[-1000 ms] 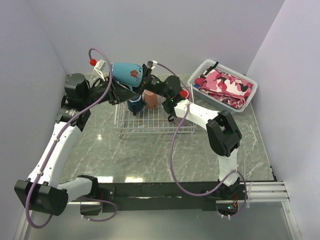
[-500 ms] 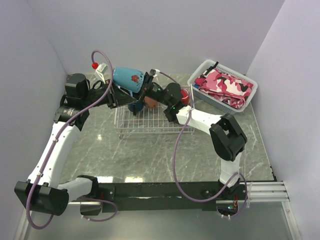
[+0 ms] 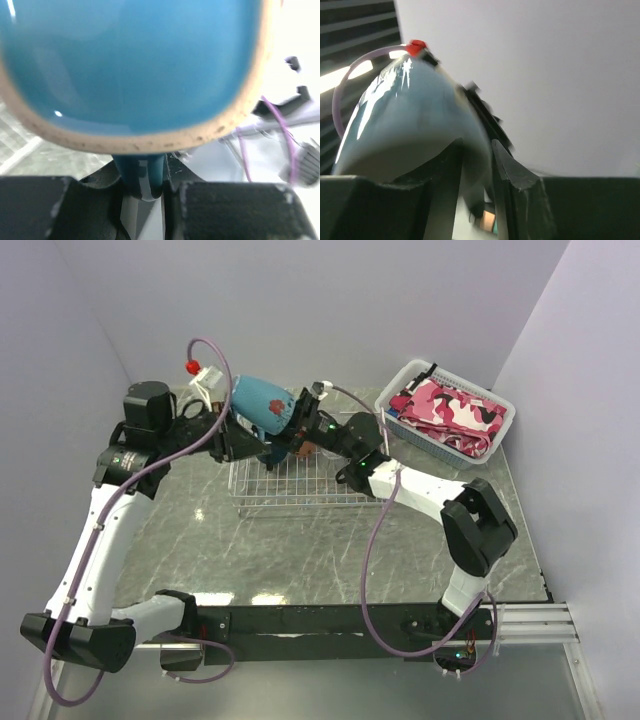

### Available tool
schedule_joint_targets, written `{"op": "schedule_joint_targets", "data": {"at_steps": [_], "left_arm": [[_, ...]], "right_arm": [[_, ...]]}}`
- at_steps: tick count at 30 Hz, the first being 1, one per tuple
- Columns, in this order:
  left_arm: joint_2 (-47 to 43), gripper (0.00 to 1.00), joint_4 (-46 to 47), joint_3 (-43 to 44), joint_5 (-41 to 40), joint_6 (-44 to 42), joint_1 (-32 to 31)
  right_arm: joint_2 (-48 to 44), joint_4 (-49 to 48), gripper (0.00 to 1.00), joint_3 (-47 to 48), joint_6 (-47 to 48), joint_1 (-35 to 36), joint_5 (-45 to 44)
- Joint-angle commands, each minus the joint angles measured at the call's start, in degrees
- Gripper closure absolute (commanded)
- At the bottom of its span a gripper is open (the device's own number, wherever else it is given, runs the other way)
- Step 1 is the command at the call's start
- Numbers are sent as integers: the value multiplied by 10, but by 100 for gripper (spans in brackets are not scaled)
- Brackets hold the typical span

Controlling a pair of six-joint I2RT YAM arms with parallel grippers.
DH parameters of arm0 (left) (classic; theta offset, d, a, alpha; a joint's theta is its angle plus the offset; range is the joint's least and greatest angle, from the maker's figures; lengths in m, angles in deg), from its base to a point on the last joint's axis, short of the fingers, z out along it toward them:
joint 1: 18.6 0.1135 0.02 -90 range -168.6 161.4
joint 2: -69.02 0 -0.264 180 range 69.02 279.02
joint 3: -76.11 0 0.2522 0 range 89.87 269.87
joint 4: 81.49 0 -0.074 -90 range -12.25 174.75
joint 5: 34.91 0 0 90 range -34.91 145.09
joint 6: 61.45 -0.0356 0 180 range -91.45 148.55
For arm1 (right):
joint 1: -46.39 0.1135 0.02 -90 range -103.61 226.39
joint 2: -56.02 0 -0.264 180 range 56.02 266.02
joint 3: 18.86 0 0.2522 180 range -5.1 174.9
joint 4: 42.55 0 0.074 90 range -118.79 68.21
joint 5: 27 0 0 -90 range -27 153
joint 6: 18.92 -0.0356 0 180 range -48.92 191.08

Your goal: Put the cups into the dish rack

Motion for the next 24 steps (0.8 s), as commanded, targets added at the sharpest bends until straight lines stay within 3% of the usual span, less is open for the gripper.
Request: {"op": "schedule_joint_targets", "data": {"at_steps": [1, 4, 10, 15, 18, 21, 24], "left_arm": [[-29, 99, 55, 73, -123, -85, 39], [-32, 99, 62, 76, -131, -91, 39], [-36, 99, 55, 59, -130, -115, 31], [-35, 99, 5, -15, -169, -220, -6], [-18, 99, -2, -56, -207, -248, -30], [20, 99, -5, -69, -243, -278, -67], [61, 99, 11, -83, -279, -323, -103]], "right_arm": [[-40, 37, 59, -37, 56, -34, 114], [-50, 39, 42, -55, 58, -38, 117], [-68, 62, 41, -68, 71, -48, 132], [-146, 90, 38, -103, 111, -72, 142], [-229, 196, 27, -79, 210, -79, 155], [-311, 419, 16, -40, 335, -81, 132], [-378, 506, 7, -31, 393, -89, 108]]}}
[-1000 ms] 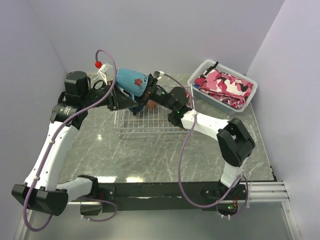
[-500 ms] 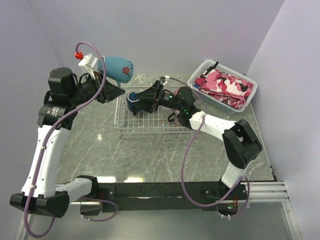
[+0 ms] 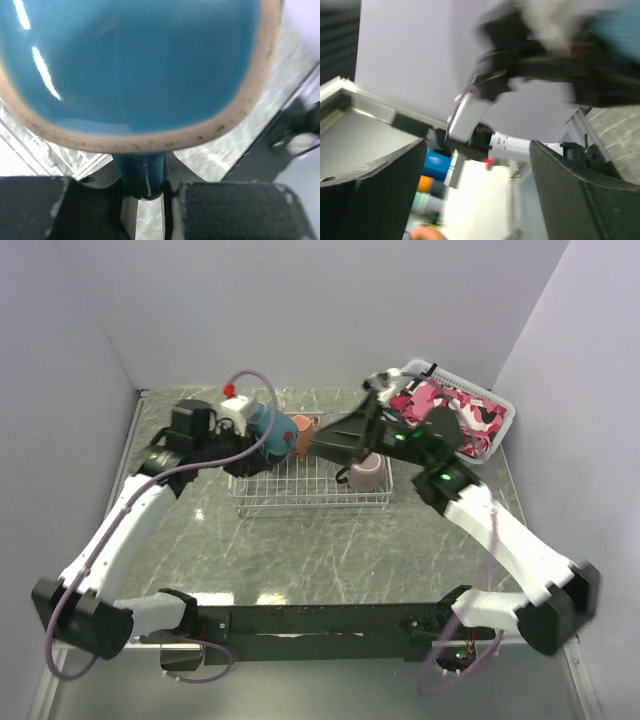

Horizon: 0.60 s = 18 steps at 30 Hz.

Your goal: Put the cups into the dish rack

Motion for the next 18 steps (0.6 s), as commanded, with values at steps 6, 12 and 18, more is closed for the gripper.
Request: {"op": "schedule_joint_targets", "data": {"at_steps": [6, 12, 18], "left_arm": [[123, 99, 65, 16, -85, -134, -74], [177, 99, 89, 14, -105, -155, -79], [213, 99, 110, 1, -141, -166, -92]], "right_arm": [[-187, 256, 0, 5, 170, -28, -55], [-250, 296, 0, -25, 171, -68, -62], [-275, 319, 0, -37, 171, -99, -48]]}}
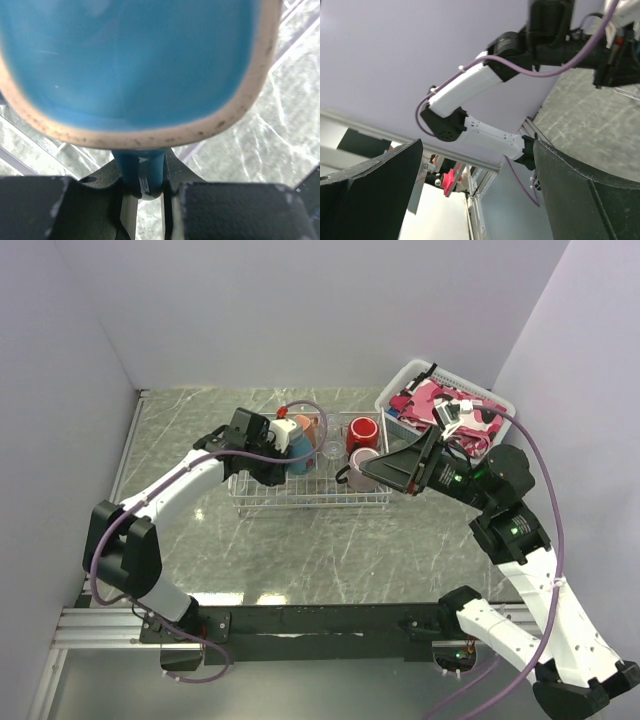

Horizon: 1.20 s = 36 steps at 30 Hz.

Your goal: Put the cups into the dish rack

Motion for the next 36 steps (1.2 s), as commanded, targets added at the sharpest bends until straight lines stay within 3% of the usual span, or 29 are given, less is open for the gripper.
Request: {"op": "schedule_joint_targets", "data": {"at_steps": [1, 14, 36], "left_arm": [[10, 99, 76, 9, -37, -30, -13], [46, 99, 132, -37, -56, -36, -17], [87, 99, 148, -63, -59, 2, -38]], "right_arm": [[-16, 26, 0, -1, 13, -22, 10], [2, 50, 0, 18, 23, -63, 50], [15, 69, 0, 22, 34, -100, 77]]}}
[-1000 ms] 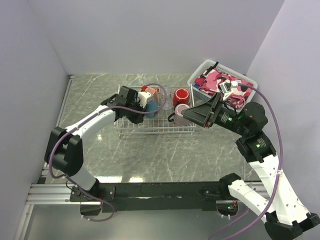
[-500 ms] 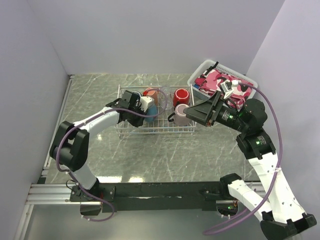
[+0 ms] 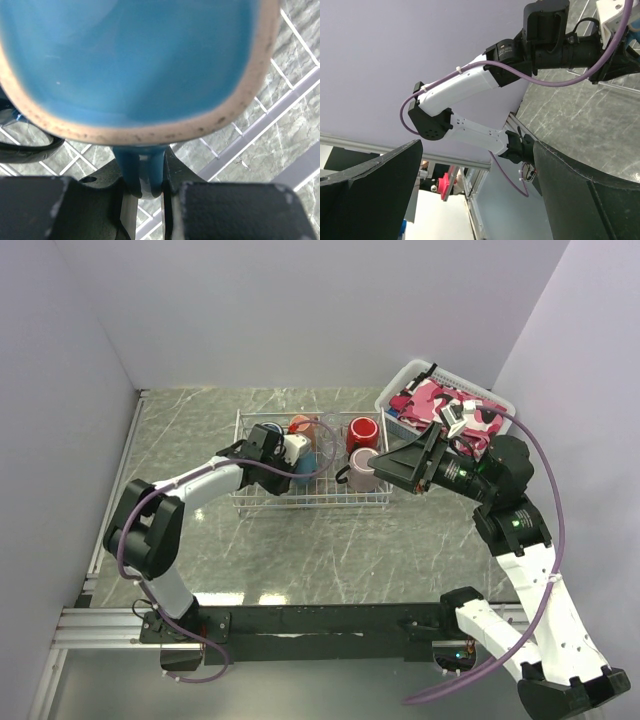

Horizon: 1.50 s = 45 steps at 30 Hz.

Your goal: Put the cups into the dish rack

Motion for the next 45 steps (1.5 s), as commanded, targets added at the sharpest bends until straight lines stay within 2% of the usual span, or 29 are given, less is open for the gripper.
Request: {"op": "schedule_joint_targets", "data": {"at_steps": [1, 4, 6, 10, 13, 21, 25, 29, 32, 35, 38, 40, 45], "left_arm": [[4, 99, 20, 1, 9, 8, -15], [7, 98, 6, 9, 2, -1, -17], [9, 90, -7, 13, -8, -6, -18], [0, 84, -15, 13, -19, -9, -18], [-5, 69, -30, 18, -38, -10, -22], [-28, 58, -53, 19, -48, -8, -25], [-72, 18, -88, 52, -27, 0, -25], [-131, 4, -150, 107, -9, 9, -25], [-180, 1, -174, 142, -1, 23, -25], [-239, 1, -172, 143, -13, 42, -25], [-288, 4, -154, 130, -50, 53, -24], [-299, 4, -160, 129, -68, 69, -23], [-293, 4, -178, 136, -49, 131, 19]], "right_arm": [[2, -12, 0, 22, 7, -8, 17], [1, -9, 0, 24, 9, -10, 18], [0, -9, 0, 22, 8, -12, 19], [-4, -14, 0, 17, 4, -13, 21], [-4, -21, 0, 10, 1, -15, 23], [-4, -30, 0, 5, -1, -15, 27], [3, 21, 0, 16, 35, -16, 18], [32, 101, 0, 30, 88, -16, -15], [80, 203, 0, 62, 159, -16, -61], [124, 335, 0, 118, 239, -15, -188], [160, 394, 0, 173, 301, -10, -312], [179, 408, 0, 203, 332, -8, -368], [249, 408, 0, 237, 356, 27, -396]]}}
